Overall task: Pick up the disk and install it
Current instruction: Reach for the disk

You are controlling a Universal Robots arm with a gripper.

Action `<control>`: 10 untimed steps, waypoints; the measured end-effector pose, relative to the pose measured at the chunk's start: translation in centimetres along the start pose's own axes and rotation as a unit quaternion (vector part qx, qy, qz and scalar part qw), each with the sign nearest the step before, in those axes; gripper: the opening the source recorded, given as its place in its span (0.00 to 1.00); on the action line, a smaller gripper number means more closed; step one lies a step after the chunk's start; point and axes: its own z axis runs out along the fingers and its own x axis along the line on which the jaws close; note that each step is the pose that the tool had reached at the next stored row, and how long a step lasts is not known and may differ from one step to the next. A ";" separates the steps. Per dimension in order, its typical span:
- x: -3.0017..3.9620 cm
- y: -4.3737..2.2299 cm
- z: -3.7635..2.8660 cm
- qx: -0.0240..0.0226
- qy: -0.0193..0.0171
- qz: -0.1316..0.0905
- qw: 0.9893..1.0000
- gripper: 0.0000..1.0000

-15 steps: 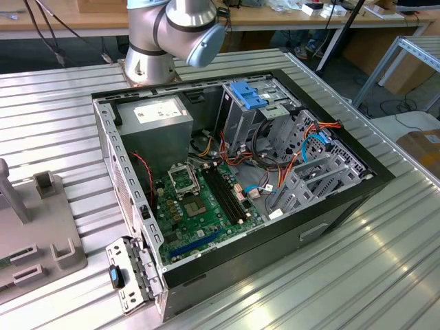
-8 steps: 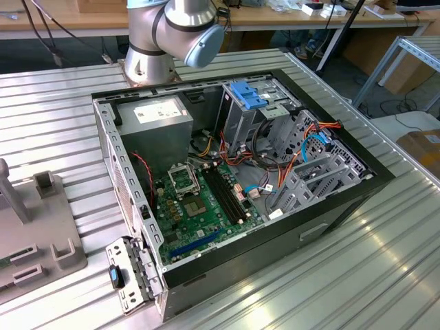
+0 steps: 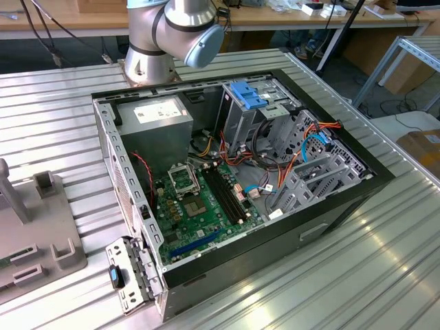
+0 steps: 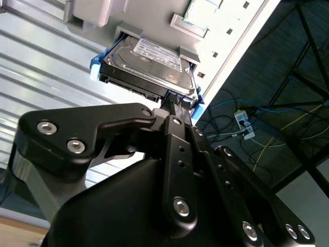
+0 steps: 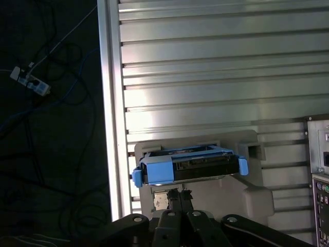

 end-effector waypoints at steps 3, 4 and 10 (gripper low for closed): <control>0.01 0.00 0.00 0.000 0.000 0.000 1.000 0.11; 0.01 0.00 0.00 0.000 0.000 0.000 1.000 0.11; 0.28 0.90 0.05 0.000 0.000 0.000 1.000 0.11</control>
